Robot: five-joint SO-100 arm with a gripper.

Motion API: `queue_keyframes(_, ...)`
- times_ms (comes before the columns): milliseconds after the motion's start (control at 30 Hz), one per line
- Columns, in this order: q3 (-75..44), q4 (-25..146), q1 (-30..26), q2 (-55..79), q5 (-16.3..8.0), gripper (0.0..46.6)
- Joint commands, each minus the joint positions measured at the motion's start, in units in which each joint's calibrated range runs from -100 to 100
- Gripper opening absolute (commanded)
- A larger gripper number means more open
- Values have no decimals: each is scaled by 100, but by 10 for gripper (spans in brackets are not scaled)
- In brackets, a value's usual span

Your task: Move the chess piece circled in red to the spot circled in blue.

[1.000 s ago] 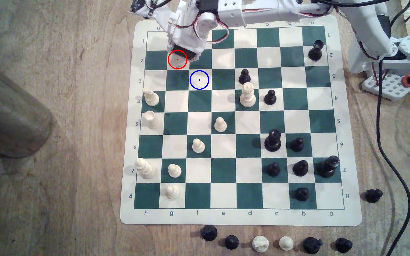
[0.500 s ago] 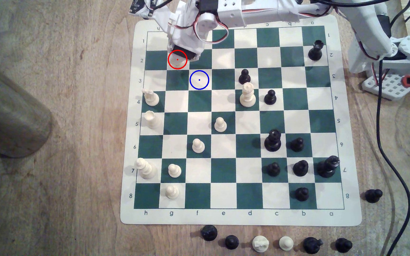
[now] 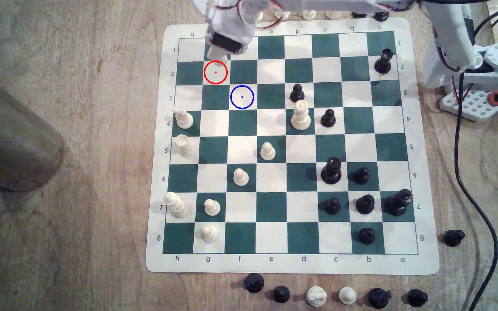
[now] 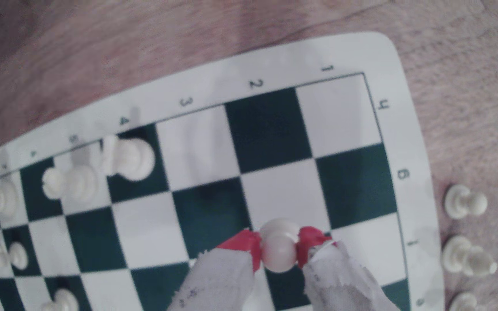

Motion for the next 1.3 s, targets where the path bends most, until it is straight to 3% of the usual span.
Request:
queue_keyframes(0, -130, 114, -93, -1131, -20, 3)
queue_keyframes(400, 2481, -500, -445, -2778, -176, 3)
queue_keyframes(667, 3823, -1573, -883, -3168, -244, 3)
queue_keyframes(1267, 4512, -2941, -633, -2175, -117, 3)
